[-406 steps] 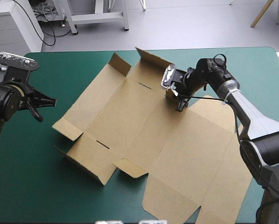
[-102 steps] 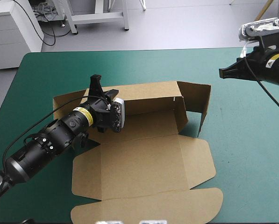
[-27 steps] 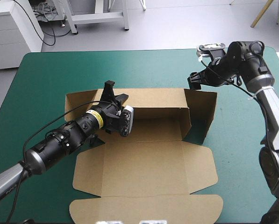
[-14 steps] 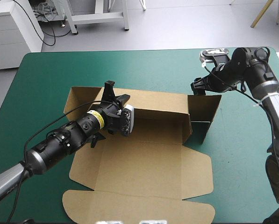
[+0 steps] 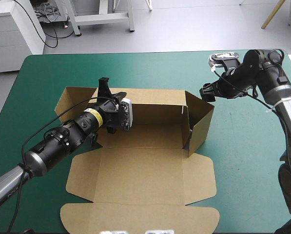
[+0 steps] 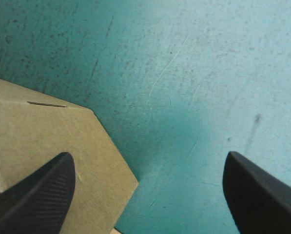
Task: Fold the box
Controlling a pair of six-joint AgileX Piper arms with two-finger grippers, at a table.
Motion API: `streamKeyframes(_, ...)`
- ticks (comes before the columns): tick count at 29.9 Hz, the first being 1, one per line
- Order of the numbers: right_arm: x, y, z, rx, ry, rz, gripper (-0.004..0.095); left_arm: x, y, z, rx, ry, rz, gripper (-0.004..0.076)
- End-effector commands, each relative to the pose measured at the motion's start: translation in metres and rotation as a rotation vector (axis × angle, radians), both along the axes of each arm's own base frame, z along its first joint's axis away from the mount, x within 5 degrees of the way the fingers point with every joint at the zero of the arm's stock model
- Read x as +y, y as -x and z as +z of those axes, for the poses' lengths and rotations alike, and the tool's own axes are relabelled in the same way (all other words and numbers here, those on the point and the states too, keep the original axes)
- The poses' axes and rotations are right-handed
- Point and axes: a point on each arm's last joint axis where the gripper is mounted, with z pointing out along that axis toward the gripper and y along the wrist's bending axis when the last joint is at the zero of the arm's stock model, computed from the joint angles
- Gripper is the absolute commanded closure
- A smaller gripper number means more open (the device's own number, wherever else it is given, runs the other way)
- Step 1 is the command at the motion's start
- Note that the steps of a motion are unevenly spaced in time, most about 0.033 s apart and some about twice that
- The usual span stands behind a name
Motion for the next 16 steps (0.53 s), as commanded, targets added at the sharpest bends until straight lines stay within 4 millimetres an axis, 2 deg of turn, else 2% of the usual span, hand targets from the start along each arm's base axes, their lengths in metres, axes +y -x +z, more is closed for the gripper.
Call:
streamKeyframes(1,0.002,0.013,0.03,-0.098,-0.081,0.016,0.0164,0.0,0.003,0.024,-0.076,0.085,-0.019,0.0734)
streamKeyframes(5,0.009,0.015,0.033,-0.097,-0.148,0.045,0.0169,0.001,0.002,0.025,-0.084,0.092,-0.02,0.0734)
streamKeyframes(12,0.008,0.029,0.047,-0.14,-0.156,0.061,0.017,0.001,0.002,0.025,-0.082,0.09,-0.018,0.0734)
streamKeyframes(16,0.007,0.042,0.038,-0.115,-0.137,0.09,0.017,0.001,0.002,0.025,-0.082,0.09,-0.018,0.0734)
